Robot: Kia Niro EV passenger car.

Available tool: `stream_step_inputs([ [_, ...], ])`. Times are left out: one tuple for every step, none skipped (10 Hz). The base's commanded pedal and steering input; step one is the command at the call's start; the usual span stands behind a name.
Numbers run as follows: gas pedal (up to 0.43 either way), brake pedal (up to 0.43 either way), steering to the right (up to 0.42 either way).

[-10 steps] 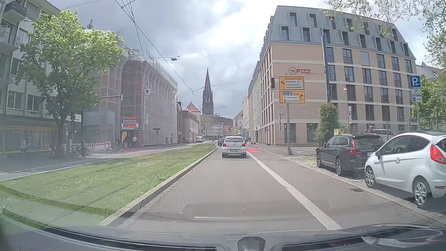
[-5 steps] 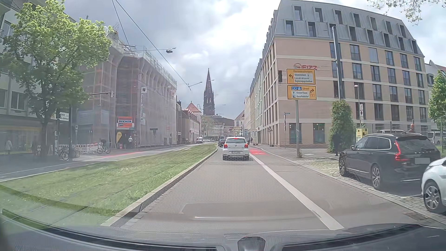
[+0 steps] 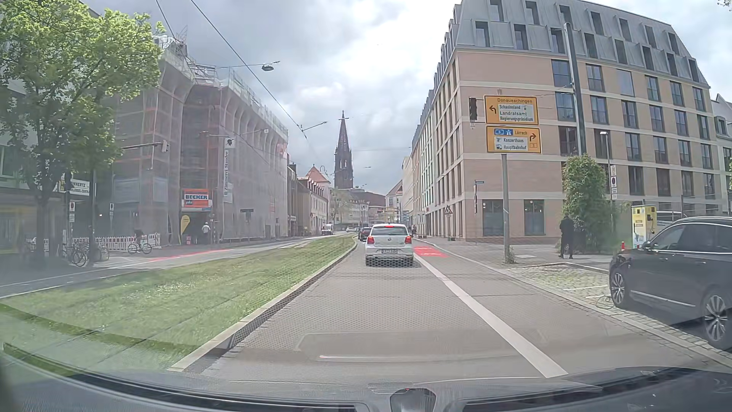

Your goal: Follow the waypoints while adhering to traffic rules and regulations

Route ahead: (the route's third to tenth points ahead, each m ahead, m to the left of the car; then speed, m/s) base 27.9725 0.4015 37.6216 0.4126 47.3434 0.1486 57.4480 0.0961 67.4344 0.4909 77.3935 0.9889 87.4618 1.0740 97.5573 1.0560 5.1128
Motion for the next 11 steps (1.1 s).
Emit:
stream_step_inputs([
  [0.0,0.0,0.0],
  [0.0,0.0,0.0],
  [0.0,0.0,0.0],
  [0.0,0.0,0.0],
  [0.0,0.0,0.0],
  [0.0,0.0,0.0],
  [0.0,0.0,0.0],
  [0.0,0.012,0.002],
  [0.0,0.043,0.004],
  [0.0,0.085,0.004],
  [0.0,0.122,0.004],
])
